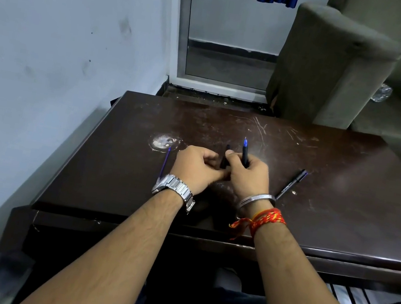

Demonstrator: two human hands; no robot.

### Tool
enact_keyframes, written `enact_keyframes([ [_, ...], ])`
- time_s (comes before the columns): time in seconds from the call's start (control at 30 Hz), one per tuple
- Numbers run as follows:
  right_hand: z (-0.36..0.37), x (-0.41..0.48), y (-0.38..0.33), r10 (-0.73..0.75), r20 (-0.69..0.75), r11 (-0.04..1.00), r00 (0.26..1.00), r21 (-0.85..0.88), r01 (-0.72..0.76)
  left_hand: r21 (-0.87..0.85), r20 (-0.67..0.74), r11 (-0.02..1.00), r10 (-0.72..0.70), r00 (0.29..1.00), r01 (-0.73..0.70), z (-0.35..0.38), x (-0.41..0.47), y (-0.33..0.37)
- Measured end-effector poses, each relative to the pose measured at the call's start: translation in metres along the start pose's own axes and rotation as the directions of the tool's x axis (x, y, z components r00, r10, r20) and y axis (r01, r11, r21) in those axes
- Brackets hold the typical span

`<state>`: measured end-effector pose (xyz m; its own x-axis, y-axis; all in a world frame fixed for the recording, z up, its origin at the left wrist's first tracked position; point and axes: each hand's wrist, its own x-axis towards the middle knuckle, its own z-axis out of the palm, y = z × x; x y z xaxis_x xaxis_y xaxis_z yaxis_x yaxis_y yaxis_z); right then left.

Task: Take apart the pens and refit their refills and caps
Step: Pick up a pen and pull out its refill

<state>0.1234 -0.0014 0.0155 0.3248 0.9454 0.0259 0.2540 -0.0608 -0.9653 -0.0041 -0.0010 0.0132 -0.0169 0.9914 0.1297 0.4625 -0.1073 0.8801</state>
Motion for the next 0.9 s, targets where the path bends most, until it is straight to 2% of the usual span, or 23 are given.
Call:
enact_keyframes([
  [0.1, -0.018, 0.01, 0.004, -0.01, -0.116, 0.974, 0.993, -0.227, -0.017, 0.03, -0.021, 0.995, -0.098, 0.995, 0.099, -0.002, 0.003, -0.004],
  [0.17, -0.028, 0.012, 0.009, 0.018, -0.11, 0.885, 0.994, -0.46, -0.067, 0.076, -0.04, 0.991, -0.106, 0.994, 0.109, -0.004, 0.004, -0.005],
  [0.23, -0.032, 0.013, 0.014, 0.06, -0.104, 0.799, 0.993, -0.592, -0.11, 0.103, -0.032, 0.988, -0.116, 0.993, 0.118, -0.005, 0.005, -0.007],
  [0.33, -0.034, 0.012, 0.017, 0.083, -0.095, 0.732, 0.992, -0.67, -0.125, 0.112, -0.013, 0.984, -0.137, 0.99, 0.138, -0.004, 0.004, -0.008],
  [0.5, -0.033, 0.008, 0.013, 0.052, -0.104, 0.72, 0.993, -0.686, -0.11, 0.126, -0.003, 0.985, -0.122, 0.993, 0.121, -0.004, 0.003, -0.006],
  [0.6, -0.027, 0.006, 0.004, -0.003, -0.129, 0.821, 0.992, -0.566, -0.072, 0.081, 0.002, 0.99, -0.114, 0.994, 0.113, -0.002, 0.004, -0.004],
  [0.7, -0.013, 0.002, -0.005, 0.013, -0.062, 0.971, 0.998, -0.237, -0.027, -0.026, 0.166, 0.996, -0.082, 0.983, 0.087, 0.003, 0.001, 0.003],
  [0.8, -0.001, -0.005, -0.01, -0.077, 0.014, 0.996, 0.997, -0.036, 0.078, -0.059, 0.27, 0.998, -0.016, 0.963, 0.033, 0.006, -0.006, 0.006],
  [0.9, 0.005, -0.009, -0.011, -0.15, 0.043, 0.988, 0.988, 0.047, 0.148, -0.11, 0.216, 0.994, 0.029, 0.976, -0.005, 0.002, -0.011, 0.008],
])
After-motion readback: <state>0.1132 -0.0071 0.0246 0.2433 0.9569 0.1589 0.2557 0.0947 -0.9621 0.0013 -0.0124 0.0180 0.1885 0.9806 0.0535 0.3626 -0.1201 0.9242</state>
